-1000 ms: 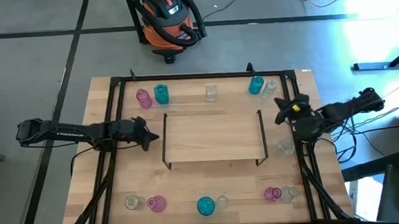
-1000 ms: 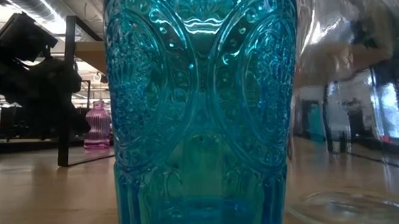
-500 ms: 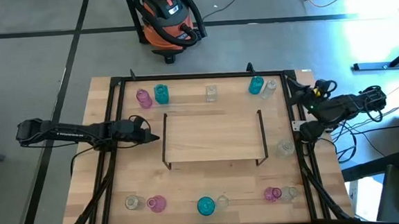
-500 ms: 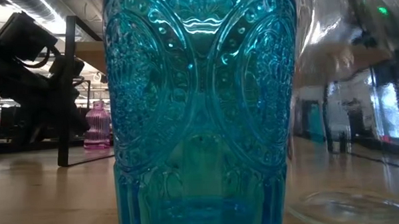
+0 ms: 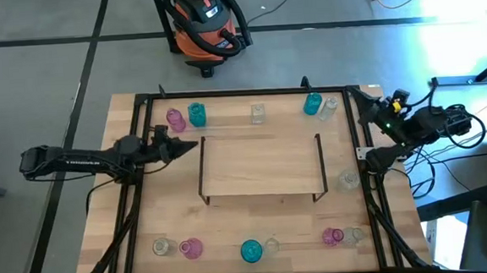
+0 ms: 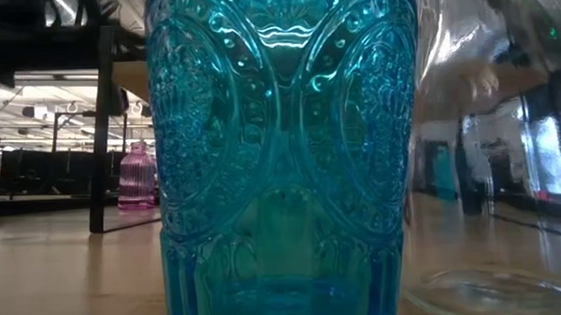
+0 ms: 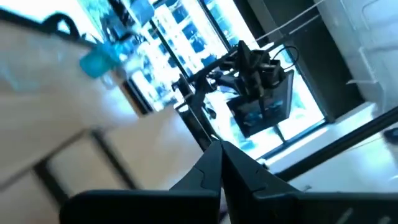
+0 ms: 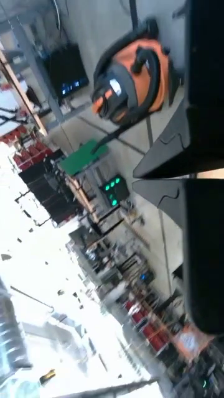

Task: Sort vases onto shelf
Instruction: Put the transparent vase on the shelf

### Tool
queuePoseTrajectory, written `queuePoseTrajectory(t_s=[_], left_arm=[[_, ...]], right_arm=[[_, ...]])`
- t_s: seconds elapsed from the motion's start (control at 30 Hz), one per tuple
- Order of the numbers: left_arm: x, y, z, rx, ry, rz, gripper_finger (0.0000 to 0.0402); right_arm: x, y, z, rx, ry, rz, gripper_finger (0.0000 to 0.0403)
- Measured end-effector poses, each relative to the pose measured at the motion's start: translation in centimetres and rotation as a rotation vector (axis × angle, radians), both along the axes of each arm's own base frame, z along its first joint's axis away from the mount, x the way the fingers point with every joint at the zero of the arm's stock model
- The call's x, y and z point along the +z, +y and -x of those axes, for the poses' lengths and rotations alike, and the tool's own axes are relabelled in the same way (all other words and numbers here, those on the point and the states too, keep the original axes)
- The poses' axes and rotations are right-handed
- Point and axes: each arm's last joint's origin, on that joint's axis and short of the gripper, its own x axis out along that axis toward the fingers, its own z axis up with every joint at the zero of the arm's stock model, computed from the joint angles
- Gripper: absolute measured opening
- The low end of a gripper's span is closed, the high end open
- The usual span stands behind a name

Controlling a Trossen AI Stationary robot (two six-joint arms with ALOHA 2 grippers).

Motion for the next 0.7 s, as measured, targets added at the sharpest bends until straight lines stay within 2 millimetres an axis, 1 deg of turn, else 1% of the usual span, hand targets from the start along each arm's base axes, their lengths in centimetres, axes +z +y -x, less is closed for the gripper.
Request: queuePoseTrajectory(t_s=[0.13, 0.3, 0.37, 0.53, 0.63, 0.7], left_arm=[[4.0, 0.3, -0.3, 0.042, -0.017, -0.156, 0.0], [7.7, 0.8, 0.0, 0.08, 0.151, -0.258, 0.0], [9.4, 0.9, 0.4, 0.094, 0.176, -0.295, 0.0], [14.8, 0.7, 1.9, 0.138, 0.064, -0.451, 0.0], [17.7, 0.6, 3.0, 0.187, 0.021, -0.527, 0.0], [19.1, 0.6, 3.6, 0.227, 0.04, -0.555, 0.0]], right_arm=[[1.1, 0.1, 0.0, 0.068, -0.008, 0.099, 0.0001], [2.3, 0.3, -0.4, 0.041, -0.009, 0.182, 0.0001], [2.6, 0.3, -0.5, 0.029, -0.018, 0.196, 0.0001], [3.1, 1.0, -1.9, 0.056, -0.009, 0.267, 0.0001], [4.4, 1.5, -3.0, 0.052, 0.045, 0.327, 0.0003], [5.9, 2.0, -4.3, 0.014, 0.128, 0.375, 0.001]])
